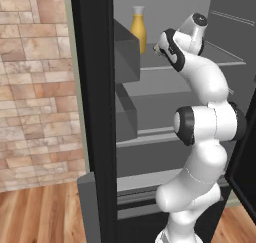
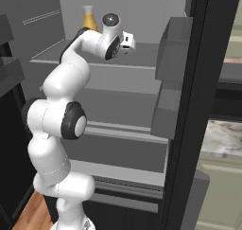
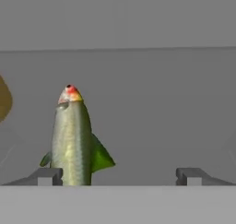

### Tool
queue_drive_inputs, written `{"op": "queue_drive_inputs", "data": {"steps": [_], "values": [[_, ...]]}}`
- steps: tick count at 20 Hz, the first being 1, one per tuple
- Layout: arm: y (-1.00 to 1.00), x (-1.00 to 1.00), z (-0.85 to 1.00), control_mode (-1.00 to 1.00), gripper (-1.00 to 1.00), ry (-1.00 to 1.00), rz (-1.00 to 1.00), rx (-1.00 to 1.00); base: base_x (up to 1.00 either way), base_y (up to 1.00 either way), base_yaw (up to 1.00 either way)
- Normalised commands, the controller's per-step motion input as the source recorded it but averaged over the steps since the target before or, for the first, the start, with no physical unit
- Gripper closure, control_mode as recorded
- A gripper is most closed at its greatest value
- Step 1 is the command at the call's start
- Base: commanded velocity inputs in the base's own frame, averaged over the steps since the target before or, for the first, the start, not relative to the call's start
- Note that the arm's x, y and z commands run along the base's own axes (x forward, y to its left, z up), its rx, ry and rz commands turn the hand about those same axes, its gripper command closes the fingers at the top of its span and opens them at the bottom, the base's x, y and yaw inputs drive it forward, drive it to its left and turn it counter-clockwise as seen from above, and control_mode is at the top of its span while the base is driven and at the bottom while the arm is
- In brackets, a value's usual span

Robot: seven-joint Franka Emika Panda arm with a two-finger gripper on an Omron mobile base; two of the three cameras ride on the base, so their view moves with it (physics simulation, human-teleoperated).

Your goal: Take the fish out of the fridge, briefly rinse it in the sink, and place it on the tray next to the sink.

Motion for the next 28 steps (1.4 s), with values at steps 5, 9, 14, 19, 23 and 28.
{"op": "queue_drive_inputs", "data": {"steps": [5,9,14,19,23,28], "values": [[0.09,-0.26,-0.02,-1.0,-1.0,-0.13,0.04,0.0,0.0,0.0,0.0],[0.03,-0.2,0.0,-1.0,-1.0,-0.11,0.01,-0.03,0.0,0.0,0.0],[0.12,0.0,-0.01,-1.0,-1.0,-0.01,0.0,-0.07,0.0,0.0,0.0],[0.34,0.05,-0.01,-1.0,-1.0,0.0,0.0,-0.08,0.0,0.0,0.0],[0.01,0.02,0.0,-1.0,-1.0,0.0,0.0,0.0,0.0,0.0,0.0],[-0.01,0.12,-0.07,-1.0,-1.0,0.0,0.0,0.0,0.0,0.0,0.0]]}}
